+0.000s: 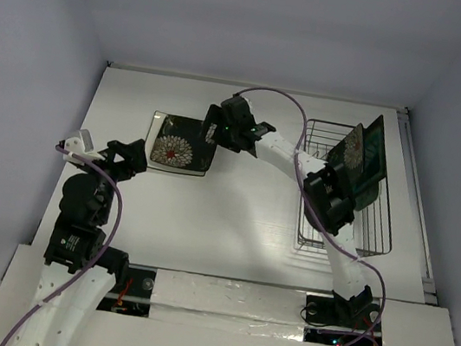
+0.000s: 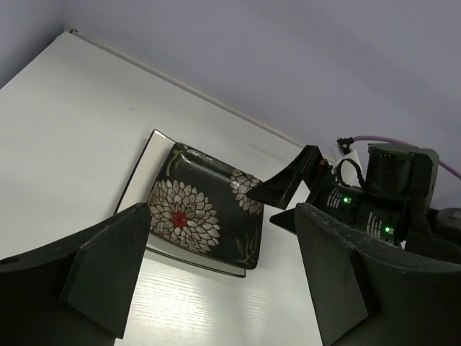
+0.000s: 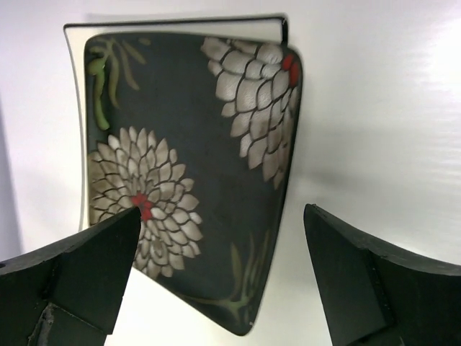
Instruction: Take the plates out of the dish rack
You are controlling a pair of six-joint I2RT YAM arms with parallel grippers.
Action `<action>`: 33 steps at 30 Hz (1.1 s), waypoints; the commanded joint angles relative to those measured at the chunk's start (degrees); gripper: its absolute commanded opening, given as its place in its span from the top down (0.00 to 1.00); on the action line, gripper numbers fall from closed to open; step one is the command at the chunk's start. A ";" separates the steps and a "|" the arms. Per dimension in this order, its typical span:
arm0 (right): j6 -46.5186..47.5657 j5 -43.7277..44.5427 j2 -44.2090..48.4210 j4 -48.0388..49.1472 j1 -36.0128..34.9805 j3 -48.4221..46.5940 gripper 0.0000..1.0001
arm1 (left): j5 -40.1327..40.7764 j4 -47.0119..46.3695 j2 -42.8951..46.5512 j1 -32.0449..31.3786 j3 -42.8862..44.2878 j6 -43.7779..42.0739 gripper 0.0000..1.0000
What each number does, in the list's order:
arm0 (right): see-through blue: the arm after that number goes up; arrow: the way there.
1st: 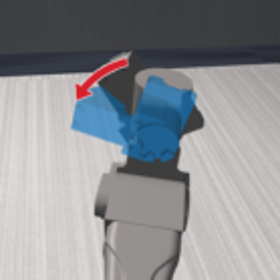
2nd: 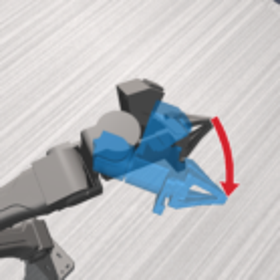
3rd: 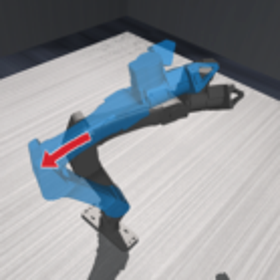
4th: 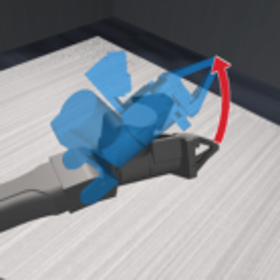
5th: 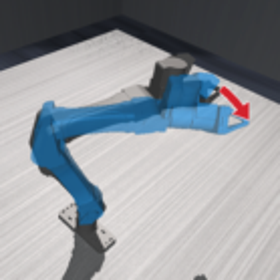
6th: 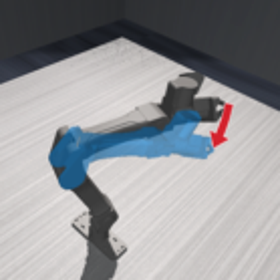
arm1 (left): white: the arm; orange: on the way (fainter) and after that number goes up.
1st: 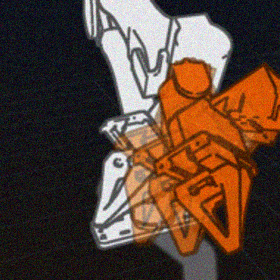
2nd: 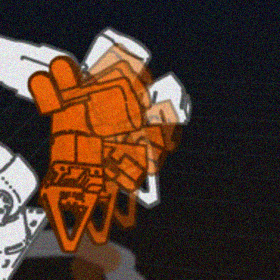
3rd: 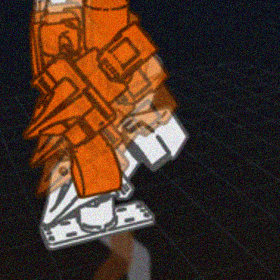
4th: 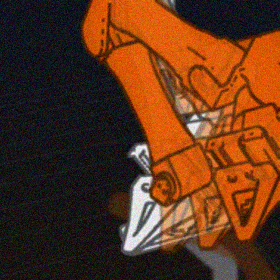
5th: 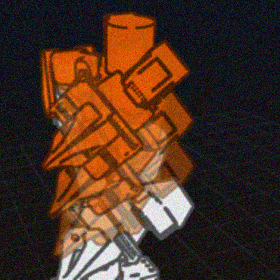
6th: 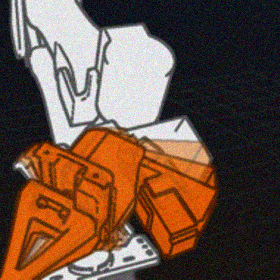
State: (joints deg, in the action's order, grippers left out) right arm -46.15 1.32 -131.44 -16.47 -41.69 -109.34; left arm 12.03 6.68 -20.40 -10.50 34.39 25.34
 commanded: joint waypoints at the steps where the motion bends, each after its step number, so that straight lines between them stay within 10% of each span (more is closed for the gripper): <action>1: 8.17 6.49 2.76 -8.74 -0.32 -4.92 0.00 | -0.17 -2.46 0.89 -0.31 -0.38 -0.38 0.22; 4: 11.25 8.43 5.38 -11.82 -0.32 -5.36 0.00 | -0.17 -2.46 0.98 -0.31 -0.38 -0.38 0.21; 7: 14.42 13.43 10.92 -12.19 -0.32 -0.89 0.23 | -0.17 -2.37 1.24 -0.31 -0.47 -0.38 0.21; 11: 17.40 22.74 27.23 -13.06 1.43 7.98 0.85 | -0.17 -2.20 1.77 -0.31 -0.38 -0.47 0.27; 13: 18.90 29.25 32.10 -14.90 3.54 10.80 0.99 | -0.17 -2.02 2.03 -0.31 -0.29 -0.56 0.30; 21: 23.55 31.28 48.98 -26.23 17.68 21.79 0.96 | -0.17 -1.14 4.58 -0.31 0.06 -0.82 0.53; 26: 26.89 25.41 54.53 -32.75 25.68 23.29 0.40 | -0.17 -0.26 5.55 -0.31 0.24 -0.73 0.54; 33: 28.49 25.64 48.66 -38.28 27.89 21.27 0.43 | -0.17 -0.44 4.32 -0.31 0.32 -0.91 0.52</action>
State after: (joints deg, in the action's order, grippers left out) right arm -19.57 26.55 -79.40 -51.11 -14.85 -86.41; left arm 12.05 7.68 -15.31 -10.50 34.37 25.10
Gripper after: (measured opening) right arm 0.584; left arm 0.477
